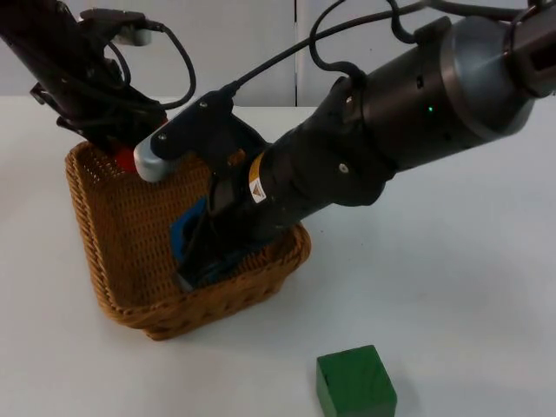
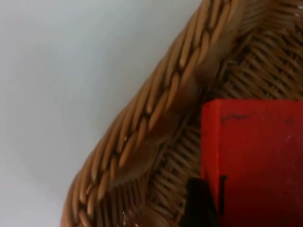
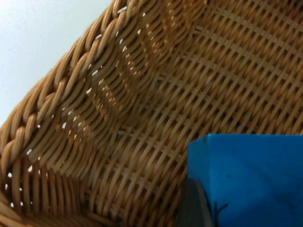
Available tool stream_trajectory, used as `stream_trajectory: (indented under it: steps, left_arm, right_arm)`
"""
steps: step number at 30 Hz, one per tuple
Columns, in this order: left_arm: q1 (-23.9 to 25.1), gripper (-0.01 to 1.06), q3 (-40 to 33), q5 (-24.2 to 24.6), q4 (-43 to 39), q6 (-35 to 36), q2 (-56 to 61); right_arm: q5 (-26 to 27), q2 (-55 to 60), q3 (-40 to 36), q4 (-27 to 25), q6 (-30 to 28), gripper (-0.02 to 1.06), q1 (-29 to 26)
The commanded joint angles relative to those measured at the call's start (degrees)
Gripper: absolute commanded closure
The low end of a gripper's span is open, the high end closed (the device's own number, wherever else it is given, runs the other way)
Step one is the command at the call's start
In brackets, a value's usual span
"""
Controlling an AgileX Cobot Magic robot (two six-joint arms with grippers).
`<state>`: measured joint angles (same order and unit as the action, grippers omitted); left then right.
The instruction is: Pick up one cube with each hand and place exactly two cubes into the same basket, leaving the remaining cube outside.
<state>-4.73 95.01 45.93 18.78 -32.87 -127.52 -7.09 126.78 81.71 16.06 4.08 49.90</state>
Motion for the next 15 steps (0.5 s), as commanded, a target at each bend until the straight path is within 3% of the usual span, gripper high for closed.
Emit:
stream_trajectory:
  steps: [1, 15]
  left_arm:
    - [0.1, 1.05, 0.0, -0.2, 1.6, -0.5, 0.0]
    - [0.1, 1.05, 0.0, -0.2, 1.6, -1.3, -0.5]
  right_arm:
    - [0.9, -0.1, 0.5, 0.3, -0.1, 1.05, -0.1]
    - [0.9, -0.1, 0.5, 0.3, -0.1, 1.05, -0.1]
